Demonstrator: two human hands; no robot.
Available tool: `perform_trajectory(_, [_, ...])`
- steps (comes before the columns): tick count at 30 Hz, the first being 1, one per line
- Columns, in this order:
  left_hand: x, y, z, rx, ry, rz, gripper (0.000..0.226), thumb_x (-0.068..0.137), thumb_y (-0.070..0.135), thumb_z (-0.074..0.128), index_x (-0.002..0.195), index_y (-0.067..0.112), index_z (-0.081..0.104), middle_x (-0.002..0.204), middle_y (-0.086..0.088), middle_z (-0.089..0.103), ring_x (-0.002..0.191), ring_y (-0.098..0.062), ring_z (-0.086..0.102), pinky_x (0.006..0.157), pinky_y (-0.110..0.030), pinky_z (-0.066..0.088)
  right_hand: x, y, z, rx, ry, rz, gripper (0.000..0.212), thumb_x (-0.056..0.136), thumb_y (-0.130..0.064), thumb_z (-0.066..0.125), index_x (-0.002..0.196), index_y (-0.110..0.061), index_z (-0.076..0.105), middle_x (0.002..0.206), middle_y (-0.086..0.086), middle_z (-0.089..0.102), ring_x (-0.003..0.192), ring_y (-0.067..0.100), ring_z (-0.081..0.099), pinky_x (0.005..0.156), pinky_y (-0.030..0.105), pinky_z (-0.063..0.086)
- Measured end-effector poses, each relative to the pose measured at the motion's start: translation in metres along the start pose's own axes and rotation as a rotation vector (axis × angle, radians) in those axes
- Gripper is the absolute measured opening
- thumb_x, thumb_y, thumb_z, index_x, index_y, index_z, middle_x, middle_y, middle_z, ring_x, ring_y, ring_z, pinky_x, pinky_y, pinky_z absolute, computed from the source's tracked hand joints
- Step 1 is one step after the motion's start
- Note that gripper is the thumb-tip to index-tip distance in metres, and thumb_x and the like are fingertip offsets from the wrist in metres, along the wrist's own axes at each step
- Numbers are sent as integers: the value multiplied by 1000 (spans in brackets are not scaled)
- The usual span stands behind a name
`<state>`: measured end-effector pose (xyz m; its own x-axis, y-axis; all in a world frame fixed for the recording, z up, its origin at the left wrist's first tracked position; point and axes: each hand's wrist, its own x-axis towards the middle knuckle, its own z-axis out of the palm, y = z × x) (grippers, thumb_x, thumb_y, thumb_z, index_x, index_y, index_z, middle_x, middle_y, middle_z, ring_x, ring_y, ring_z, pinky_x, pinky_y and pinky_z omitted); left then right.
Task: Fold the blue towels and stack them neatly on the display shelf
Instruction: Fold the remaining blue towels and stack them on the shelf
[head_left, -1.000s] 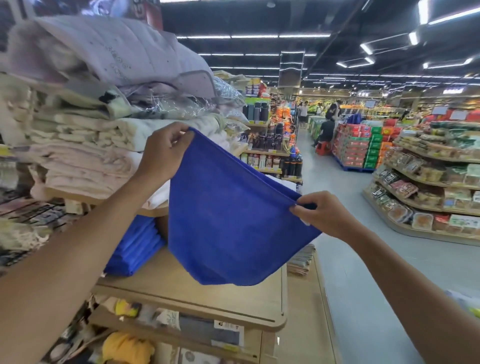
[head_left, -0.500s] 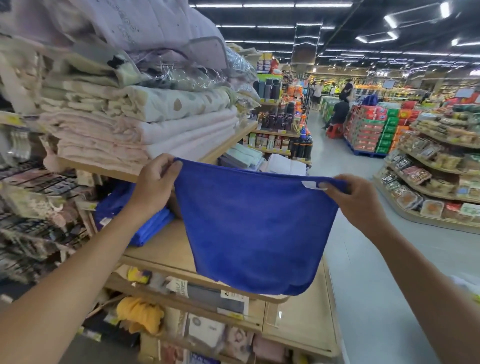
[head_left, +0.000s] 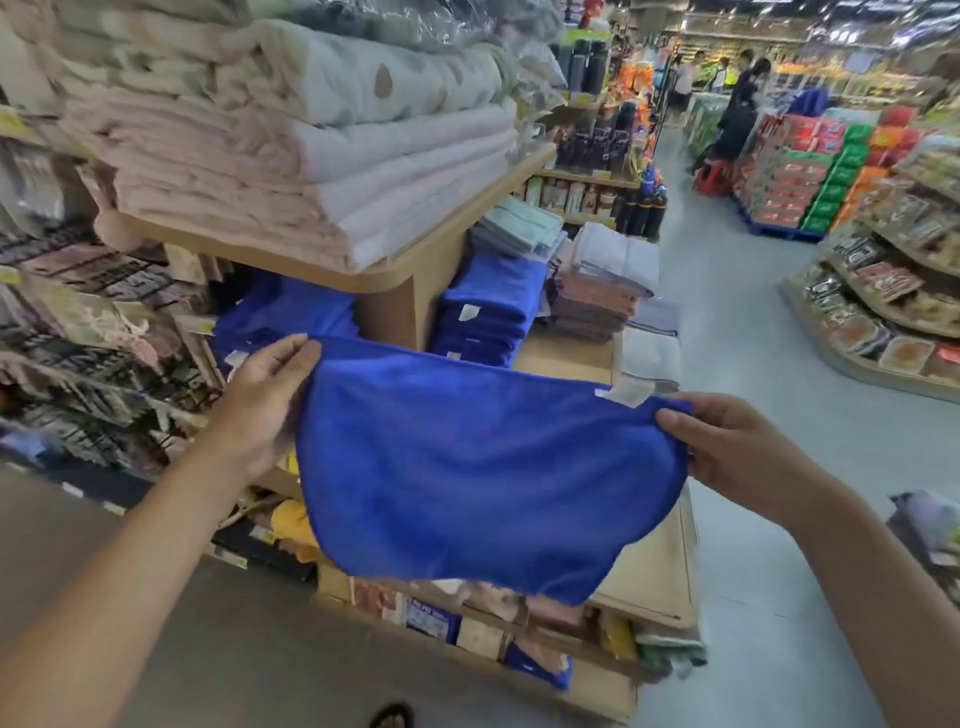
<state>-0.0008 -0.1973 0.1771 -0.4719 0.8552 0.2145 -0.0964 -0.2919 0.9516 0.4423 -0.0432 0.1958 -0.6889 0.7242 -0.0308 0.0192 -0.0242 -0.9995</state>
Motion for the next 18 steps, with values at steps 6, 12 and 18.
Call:
perform_trajectory(6, [7, -54, -33, 508, -33, -15, 18, 97, 28, 61, 89, 38, 73, 76, 16, 70, 65, 3, 61, 47, -19, 52, 17, 64, 14, -289, 150, 234, 14, 102, -17, 60, 101, -16, 74, 95, 2, 75, 85, 9, 71, 78, 31, 57])
perform_trajectory(12, [47, -85, -43, 712, -33, -20, 13, 94, 41, 61, 85, 36, 69, 74, 25, 71, 67, 9, 64, 62, -15, 48, 57, 74, 36, -459, 419, 168, 19, 102, -12, 59, 90, -17, 73, 64, -21, 69, 61, -9, 60, 56, 6, 45])
perform_trajectory(18, [128, -81, -14, 587, 15, -104, 15, 103, 25, 58, 113, 15, 60, 88, 5, 68, 45, -10, 66, 37, -20, 46, 116, 49, 27, -342, 614, 111, 19, 101, -16, 60, 91, -24, 74, 70, -7, 71, 52, 6, 63, 48, 17, 51])
